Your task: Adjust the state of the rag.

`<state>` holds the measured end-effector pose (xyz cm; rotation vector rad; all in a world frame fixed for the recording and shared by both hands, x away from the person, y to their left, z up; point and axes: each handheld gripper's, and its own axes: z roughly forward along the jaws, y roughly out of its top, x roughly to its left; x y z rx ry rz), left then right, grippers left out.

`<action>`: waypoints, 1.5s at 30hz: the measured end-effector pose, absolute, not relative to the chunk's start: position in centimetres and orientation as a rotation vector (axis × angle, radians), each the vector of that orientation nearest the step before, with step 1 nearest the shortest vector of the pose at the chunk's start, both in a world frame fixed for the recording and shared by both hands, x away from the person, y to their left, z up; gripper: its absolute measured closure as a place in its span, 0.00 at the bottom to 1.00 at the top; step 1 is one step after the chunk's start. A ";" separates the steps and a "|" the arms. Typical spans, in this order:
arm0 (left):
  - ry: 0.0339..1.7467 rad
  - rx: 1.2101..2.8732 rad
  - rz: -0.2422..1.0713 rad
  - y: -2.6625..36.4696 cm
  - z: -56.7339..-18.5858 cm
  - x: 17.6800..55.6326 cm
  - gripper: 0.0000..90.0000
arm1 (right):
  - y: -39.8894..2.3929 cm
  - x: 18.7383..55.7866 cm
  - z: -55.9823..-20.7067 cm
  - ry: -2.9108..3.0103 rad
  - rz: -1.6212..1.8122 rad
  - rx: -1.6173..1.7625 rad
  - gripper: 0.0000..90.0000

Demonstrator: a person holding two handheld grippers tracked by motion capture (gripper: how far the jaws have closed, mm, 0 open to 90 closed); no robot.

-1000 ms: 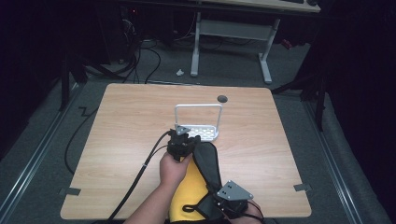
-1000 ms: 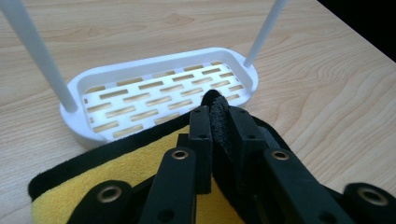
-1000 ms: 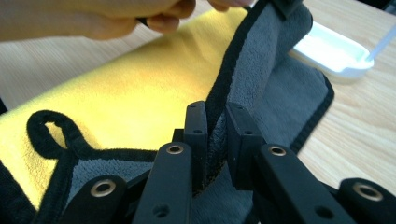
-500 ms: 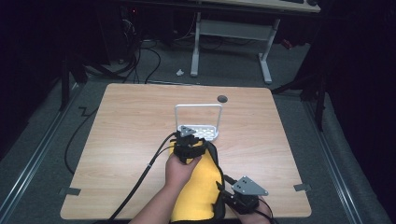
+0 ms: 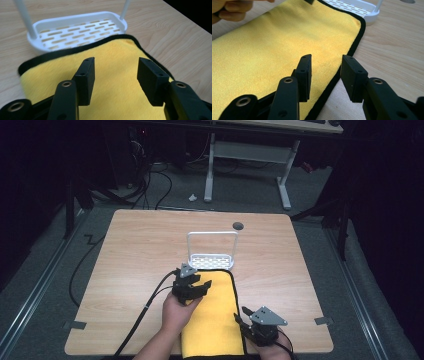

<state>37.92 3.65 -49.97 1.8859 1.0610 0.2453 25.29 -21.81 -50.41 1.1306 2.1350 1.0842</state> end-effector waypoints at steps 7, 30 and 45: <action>1.040 1.906 0.270 7.2 -50.8 34.9 0.60 | -21.6 25.4 -50.6 2.151 1.075 1.123 0.68; 0.899 2.125 0.328 8.7 -52.9 32.3 0.84 | -18.9 32.9 -52.2 2.283 0.868 1.167 0.92; 0.867 2.116 0.191 10.8 -52.9 29.3 0.84 | -19.1 28.6 -52.4 2.349 0.951 1.104 0.90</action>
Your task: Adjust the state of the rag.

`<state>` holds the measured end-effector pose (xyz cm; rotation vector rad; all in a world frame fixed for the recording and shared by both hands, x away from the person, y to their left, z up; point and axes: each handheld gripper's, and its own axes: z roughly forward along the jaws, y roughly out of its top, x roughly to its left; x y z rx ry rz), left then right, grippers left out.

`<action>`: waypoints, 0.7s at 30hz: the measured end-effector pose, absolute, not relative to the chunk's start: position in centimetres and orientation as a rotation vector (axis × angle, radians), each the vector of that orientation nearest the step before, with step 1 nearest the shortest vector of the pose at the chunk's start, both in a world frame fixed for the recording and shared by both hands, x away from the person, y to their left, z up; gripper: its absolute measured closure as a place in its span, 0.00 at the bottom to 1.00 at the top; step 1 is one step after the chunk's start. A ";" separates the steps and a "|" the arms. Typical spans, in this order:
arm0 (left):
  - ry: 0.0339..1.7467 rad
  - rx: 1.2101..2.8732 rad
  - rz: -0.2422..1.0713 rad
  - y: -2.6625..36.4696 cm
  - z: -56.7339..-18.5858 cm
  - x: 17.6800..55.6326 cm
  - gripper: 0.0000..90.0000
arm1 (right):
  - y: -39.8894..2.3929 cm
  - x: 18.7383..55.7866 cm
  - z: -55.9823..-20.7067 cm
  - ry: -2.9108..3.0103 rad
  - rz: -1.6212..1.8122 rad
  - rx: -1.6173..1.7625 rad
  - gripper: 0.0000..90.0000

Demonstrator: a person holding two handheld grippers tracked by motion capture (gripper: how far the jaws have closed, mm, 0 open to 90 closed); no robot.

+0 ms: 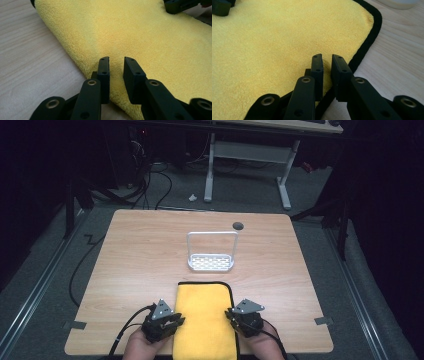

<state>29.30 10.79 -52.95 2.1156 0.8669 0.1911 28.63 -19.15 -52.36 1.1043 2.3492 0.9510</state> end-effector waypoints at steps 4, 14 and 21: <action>0.874 2.114 0.188 10.8 -52.6 29.4 0.82 | -19.0 28.4 -52.5 2.340 0.962 1.109 0.89; 1.112 1.951 0.237 11.8 -52.2 35.2 0.48 | -19.0 28.5 -52.5 2.344 0.966 1.095 0.89; 1.189 1.915 0.207 10.0 -53.2 37.9 0.43 | -19.2 28.5 -52.5 2.349 0.979 1.090 0.88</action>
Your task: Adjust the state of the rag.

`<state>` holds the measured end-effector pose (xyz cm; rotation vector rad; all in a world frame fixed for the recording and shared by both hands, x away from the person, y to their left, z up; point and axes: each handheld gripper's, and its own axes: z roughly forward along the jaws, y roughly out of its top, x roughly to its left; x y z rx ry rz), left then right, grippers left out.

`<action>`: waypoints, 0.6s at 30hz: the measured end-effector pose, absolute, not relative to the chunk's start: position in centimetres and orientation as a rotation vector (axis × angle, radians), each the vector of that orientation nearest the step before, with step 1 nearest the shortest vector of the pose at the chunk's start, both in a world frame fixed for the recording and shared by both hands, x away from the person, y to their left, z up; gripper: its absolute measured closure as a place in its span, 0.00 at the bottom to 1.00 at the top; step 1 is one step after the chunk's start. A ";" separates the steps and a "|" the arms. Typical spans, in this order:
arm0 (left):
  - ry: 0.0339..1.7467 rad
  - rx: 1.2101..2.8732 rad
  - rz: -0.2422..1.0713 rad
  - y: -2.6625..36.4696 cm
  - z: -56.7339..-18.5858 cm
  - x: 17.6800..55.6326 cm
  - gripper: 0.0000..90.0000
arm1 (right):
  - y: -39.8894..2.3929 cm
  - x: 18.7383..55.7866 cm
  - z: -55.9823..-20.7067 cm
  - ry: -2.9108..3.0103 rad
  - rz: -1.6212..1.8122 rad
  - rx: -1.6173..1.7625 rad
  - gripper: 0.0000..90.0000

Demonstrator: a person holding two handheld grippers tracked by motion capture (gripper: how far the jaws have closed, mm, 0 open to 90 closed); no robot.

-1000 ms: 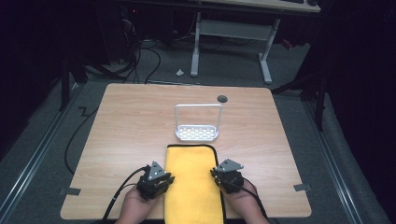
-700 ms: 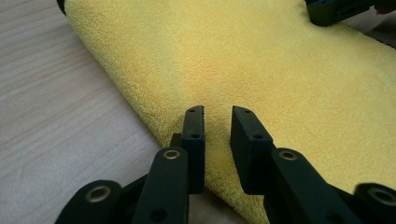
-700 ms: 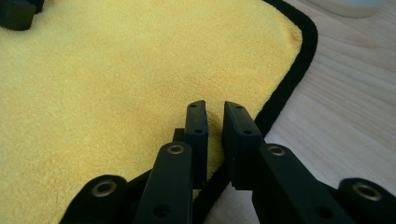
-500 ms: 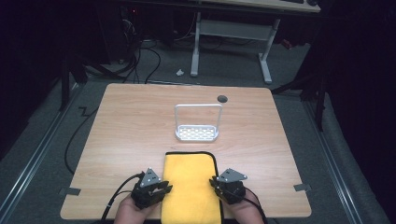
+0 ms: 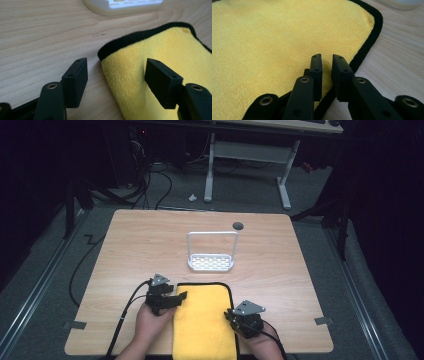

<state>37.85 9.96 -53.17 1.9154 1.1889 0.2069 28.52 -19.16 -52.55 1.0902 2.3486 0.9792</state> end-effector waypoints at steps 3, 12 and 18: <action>1.172 1.933 0.237 9.6 -53.2 37.7 0.62 | -19.2 28.5 -52.6 2.350 0.980 1.087 0.88; 1.145 1.935 0.245 9.6 -53.6 37.3 0.84 | -19.1 28.8 -52.2 2.347 1.009 1.118 0.77; 1.148 1.926 0.226 9.8 -53.6 37.4 0.83 | -18.2 31.8 -51.3 2.264 1.000 1.161 0.56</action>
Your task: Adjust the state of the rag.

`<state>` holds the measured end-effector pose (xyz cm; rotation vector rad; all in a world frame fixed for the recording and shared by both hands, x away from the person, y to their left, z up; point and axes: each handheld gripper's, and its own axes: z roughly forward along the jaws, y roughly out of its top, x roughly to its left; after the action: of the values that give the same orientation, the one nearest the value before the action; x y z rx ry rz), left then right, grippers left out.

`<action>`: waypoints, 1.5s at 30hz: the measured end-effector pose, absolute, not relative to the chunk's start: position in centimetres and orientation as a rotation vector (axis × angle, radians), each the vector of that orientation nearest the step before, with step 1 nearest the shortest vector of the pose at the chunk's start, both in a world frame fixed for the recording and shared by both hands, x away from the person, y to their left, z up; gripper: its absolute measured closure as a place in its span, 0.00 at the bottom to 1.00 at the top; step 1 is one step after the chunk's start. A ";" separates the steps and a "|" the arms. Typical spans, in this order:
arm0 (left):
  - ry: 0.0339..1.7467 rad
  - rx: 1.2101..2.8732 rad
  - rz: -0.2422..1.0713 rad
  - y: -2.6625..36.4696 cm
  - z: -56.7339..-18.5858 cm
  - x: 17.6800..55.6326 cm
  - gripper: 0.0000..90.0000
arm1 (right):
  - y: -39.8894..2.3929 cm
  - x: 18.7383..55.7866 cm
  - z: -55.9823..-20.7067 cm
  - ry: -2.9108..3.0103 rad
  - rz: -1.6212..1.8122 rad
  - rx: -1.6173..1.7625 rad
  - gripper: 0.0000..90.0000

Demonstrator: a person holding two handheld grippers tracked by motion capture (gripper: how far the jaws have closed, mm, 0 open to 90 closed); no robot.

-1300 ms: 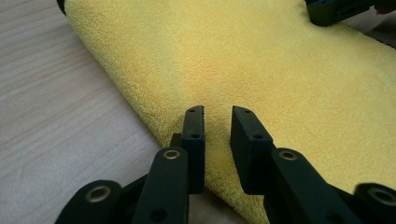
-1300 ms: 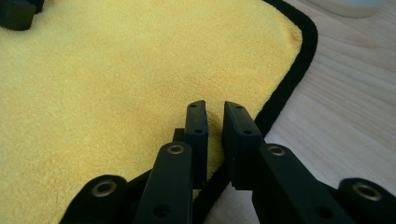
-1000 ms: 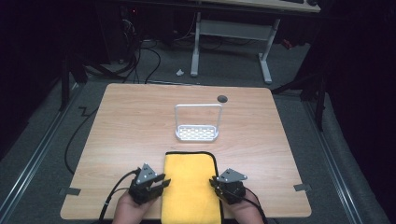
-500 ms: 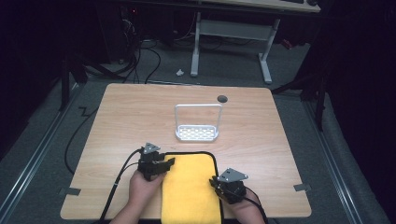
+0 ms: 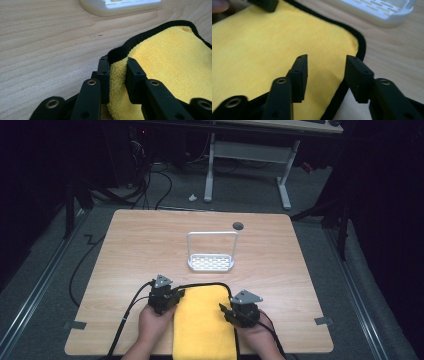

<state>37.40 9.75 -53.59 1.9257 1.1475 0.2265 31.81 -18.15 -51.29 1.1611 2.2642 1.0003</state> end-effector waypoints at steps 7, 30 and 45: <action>1.145 1.925 0.223 9.8 -53.6 37.4 0.82 | -16.8 35.9 -51.6 2.251 0.949 1.254 0.42; 1.144 1.916 0.191 9.9 -53.6 37.6 0.82 | -16.8 35.3 -52.7 2.305 1.022 1.279 0.82; 1.160 1.895 0.165 10.2 -53.6 37.6 0.88 | -17.0 34.7 -52.5 2.279 1.067 1.220 0.86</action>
<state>37.58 10.21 -53.62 1.8949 1.1596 0.1649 34.74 -17.04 -52.54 1.2201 2.2785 1.0675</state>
